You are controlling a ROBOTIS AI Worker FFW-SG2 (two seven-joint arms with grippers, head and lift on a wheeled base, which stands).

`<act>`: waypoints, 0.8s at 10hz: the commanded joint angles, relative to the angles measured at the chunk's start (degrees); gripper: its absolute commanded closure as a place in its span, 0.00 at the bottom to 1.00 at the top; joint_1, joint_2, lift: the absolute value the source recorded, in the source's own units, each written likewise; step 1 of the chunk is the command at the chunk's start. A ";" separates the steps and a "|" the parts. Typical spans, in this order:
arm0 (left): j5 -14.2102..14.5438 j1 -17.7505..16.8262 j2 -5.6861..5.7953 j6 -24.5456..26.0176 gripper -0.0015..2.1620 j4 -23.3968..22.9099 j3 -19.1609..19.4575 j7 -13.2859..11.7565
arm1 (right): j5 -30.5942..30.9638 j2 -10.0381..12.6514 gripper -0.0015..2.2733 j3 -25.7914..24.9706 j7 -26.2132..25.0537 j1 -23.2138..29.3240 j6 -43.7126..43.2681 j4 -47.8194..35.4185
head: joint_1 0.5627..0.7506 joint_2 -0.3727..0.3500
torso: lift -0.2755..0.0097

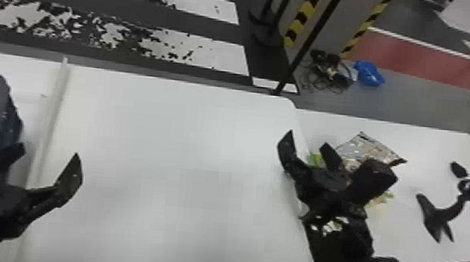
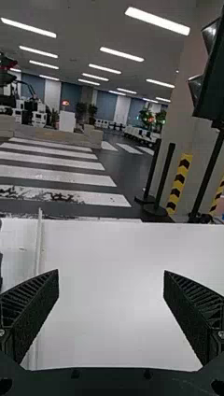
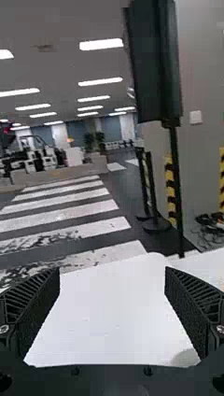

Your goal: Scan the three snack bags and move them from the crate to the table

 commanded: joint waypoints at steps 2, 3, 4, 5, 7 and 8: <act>-0.58 5.26 -0.08 -3.70 0.02 -3.23 2.24 -0.14 | 5.67 1.71 0.03 10.40 -0.01 0.75 -1.57 -1.13 | 0.70 0.27 | 0.75; -0.66 8.51 -0.17 -3.70 0.02 -6.66 2.50 0.04 | 6.90 2.15 0.03 11.54 -0.01 2.42 -1.04 -1.92 | 0.70 0.35 | 0.75; -1.46 11.23 -0.08 -3.35 0.02 -9.73 1.89 0.74 | 6.99 2.15 0.04 11.81 -0.01 4.35 2.82 -3.24 | 0.70 0.38 | 0.75; -4.09 13.69 0.01 -0.54 0.02 -13.25 -0.13 3.38 | 6.99 2.15 0.04 11.10 -0.01 7.60 3.00 -4.82 | 0.70 0.41 | 0.75; -6.11 17.03 0.80 2.80 0.02 -17.55 -3.12 5.66 | 6.64 2.06 0.04 7.24 0.78 13.58 3.70 -8.07 | 0.70 0.37 | 0.75; -6.03 18.44 0.97 3.15 0.03 -17.82 -3.12 4.61 | 6.55 1.80 0.04 5.92 1.57 16.30 5.11 -10.18 | 0.70 0.30 | 0.75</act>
